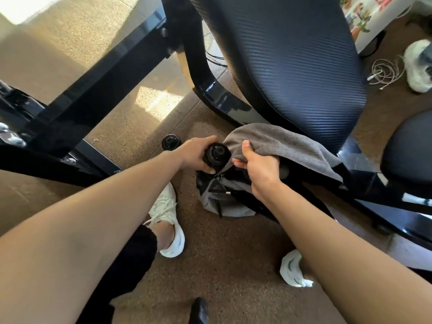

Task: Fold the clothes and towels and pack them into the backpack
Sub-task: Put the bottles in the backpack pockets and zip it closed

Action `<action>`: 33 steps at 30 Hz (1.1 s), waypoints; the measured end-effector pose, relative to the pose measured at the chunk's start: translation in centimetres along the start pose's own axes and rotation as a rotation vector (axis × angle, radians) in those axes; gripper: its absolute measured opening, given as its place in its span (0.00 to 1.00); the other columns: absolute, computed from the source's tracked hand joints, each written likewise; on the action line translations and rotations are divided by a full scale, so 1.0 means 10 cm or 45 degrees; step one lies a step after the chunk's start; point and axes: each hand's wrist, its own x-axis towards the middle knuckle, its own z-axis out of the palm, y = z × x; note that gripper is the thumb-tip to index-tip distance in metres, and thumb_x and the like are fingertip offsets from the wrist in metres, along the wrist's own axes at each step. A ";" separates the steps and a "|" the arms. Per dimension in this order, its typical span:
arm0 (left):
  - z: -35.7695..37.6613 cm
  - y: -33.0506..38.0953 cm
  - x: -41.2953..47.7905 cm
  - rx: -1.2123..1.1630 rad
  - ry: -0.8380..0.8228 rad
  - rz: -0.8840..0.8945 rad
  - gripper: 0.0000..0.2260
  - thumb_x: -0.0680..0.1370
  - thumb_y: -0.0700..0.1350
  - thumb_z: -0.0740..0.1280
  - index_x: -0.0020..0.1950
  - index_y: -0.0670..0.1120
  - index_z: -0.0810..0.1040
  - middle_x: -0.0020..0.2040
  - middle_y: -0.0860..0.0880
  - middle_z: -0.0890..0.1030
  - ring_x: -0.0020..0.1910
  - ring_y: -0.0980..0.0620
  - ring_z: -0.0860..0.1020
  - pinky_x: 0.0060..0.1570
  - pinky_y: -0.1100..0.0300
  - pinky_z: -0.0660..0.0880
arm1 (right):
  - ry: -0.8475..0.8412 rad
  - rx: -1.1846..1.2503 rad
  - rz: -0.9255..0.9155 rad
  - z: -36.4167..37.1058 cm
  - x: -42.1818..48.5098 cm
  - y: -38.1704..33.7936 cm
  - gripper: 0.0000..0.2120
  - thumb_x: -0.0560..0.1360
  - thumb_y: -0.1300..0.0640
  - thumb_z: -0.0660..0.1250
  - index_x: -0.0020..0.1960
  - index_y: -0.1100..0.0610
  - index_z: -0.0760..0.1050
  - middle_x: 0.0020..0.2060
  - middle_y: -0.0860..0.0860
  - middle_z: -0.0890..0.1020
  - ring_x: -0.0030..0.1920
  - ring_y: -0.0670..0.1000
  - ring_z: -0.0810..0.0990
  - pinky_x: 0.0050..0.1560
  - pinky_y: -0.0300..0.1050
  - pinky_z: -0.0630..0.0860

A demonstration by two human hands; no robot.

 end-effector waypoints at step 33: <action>0.32 0.28 -0.04 0.399 -0.011 -0.151 0.36 0.68 0.71 0.72 0.68 0.51 0.78 0.51 0.49 0.74 0.52 0.42 0.79 0.49 0.50 0.77 | -0.098 -0.065 -0.059 -0.39 -0.13 0.18 0.05 0.79 0.55 0.71 0.48 0.57 0.80 0.41 0.52 0.86 0.39 0.50 0.85 0.44 0.42 0.83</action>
